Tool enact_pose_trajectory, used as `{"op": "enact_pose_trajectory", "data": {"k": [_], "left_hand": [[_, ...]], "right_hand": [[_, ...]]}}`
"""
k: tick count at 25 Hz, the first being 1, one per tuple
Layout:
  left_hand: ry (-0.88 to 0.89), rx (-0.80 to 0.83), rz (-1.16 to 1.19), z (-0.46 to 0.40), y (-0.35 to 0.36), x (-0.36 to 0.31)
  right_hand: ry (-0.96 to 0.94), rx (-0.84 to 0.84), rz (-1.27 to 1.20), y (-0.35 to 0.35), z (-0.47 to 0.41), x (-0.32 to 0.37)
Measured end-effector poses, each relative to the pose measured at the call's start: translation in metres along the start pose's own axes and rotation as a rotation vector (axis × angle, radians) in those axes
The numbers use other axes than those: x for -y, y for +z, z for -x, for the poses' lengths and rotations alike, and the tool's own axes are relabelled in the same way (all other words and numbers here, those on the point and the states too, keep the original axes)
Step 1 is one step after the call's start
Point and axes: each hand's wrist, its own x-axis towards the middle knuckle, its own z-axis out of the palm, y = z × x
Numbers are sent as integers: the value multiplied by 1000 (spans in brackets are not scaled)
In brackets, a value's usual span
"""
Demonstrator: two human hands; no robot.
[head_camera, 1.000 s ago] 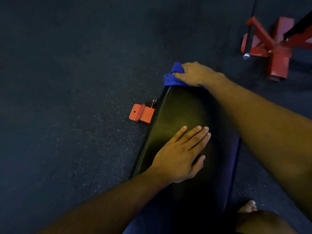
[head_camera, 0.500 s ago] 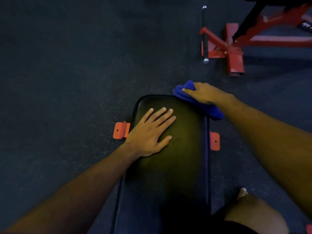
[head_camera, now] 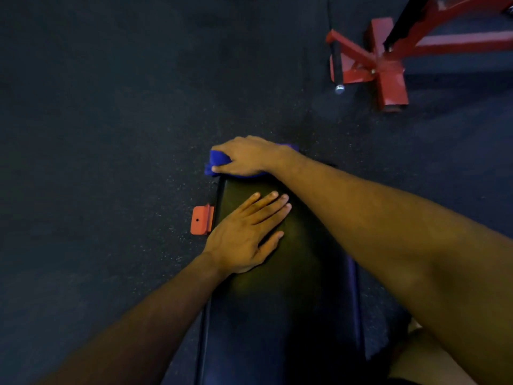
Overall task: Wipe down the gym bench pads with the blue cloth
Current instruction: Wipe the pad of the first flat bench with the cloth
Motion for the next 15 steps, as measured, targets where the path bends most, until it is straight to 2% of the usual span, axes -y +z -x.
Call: {"op": "enact_pose_trajectory", "data": {"k": [3,6,8,10,12,13,15], "left_hand": [[-8,25,5,0,-2,0],[-5,28,-15,0,-1,2],[-5,33,-7,0,0,2],[-10,39,-4,-1,0,2],[-12,46,-14,-1,0,1],[-14,50,-18,0,0,0],[-14,54,-20,0,0,0]], "right_hand": [[51,-8,-84,-6,18,-16],[271,-33,-242,-10,61,-74],[421,-114,-329,4,108,-114],[515,-283,-517,29,142,-130],[519,-440,-639,49,144,-130],[514,-464,-632,50,137,-128],[484,-395,-530,34,118,-119]]}}
